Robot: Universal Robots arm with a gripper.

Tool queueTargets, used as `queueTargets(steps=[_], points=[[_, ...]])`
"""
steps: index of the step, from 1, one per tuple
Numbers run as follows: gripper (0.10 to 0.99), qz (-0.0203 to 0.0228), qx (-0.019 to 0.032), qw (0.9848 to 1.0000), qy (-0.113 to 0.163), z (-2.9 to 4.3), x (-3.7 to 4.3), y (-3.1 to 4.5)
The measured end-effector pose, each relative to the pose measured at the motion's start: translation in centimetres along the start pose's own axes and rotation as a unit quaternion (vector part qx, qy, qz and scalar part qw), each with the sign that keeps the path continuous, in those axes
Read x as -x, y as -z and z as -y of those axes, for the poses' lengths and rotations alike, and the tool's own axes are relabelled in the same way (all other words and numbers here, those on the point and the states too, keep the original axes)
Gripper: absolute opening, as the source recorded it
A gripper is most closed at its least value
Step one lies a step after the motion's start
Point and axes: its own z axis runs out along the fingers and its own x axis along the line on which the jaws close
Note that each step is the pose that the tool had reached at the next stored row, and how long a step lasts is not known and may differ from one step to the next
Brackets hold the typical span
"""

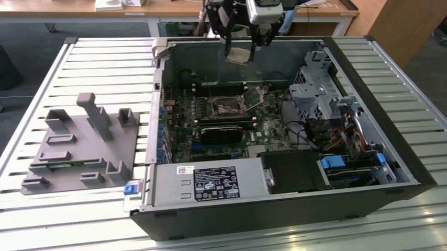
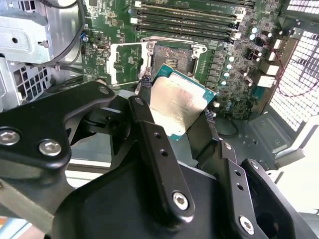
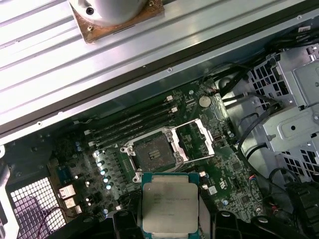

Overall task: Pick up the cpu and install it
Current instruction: 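Place the cpu into insertion slot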

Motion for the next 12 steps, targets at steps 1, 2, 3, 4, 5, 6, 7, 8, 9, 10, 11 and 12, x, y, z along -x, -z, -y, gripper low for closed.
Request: queueTargets(steps=[1,2,3,4,5,6,7,8,9,10,11,12], points=[[0.541,0.0001,0.0,1.0,-0.001,0.0,0.0,0.0],[0.541,0.0001,0.0,1.0,-0.002,0.0,0.0,0.0],[0.541,0.0002,0.0,1.0,-0.004,0.0,0.0,-0.01],[0.541,0.0002,0.0,1.0,-0.005,0.0,0.0,-0.01],[0.541,0.0003,0.0,1.0,-0.006,0.0,0.0,-0.01],[0.541,0.0003,0.0,1.0,-0.008,0.0,0.0,-0.01],[0.541,0.0004,0.0001,1.0,-0.009,0.0,0.0,-0.01],[0.541,0.0005,0.0001,0.9999,-0.011,0.0,0.0,-0.02],[0.541,0.0005,0.0001,0.9999,-0.012,0.0,0.0,-0.02],[0.541,0.0006,0.0001,0.9999,-0.014,0.0,0.0,-0.02],[0.541,0.0007,0.0001,0.9999,-0.016,0.0,0.0,-0.02],[0.541,0.0008,0.0001,0.9998,-0.017,0.0,0.0,-0.02]])
